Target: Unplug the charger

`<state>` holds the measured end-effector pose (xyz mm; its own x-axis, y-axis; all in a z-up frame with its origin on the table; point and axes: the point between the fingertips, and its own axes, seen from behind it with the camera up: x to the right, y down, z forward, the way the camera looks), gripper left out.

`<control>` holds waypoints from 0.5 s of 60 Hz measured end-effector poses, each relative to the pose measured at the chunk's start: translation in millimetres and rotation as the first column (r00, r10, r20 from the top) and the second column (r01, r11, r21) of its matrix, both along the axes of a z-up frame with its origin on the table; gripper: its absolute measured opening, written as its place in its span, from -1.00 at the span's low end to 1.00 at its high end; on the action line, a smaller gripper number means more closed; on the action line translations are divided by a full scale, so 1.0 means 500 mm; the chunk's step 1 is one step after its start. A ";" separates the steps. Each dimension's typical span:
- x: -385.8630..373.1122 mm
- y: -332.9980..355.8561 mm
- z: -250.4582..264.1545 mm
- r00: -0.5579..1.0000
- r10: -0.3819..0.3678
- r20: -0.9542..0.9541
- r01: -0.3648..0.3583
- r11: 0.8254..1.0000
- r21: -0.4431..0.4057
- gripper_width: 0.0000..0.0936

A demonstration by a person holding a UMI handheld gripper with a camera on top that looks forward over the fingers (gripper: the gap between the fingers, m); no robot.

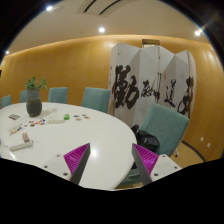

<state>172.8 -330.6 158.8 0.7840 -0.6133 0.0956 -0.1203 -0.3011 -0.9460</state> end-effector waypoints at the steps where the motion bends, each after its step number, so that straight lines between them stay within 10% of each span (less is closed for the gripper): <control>1: 0.000 0.000 0.000 1.000 0.001 0.001 -0.001 1.000 0.000 0.87; 19: -0.151 0.002 -0.061 0.988 0.157 -0.006 -0.157 0.988 -0.006 0.86; 30: -0.358 0.089 -0.135 0.920 0.383 -0.078 -0.387 0.922 -0.030 0.86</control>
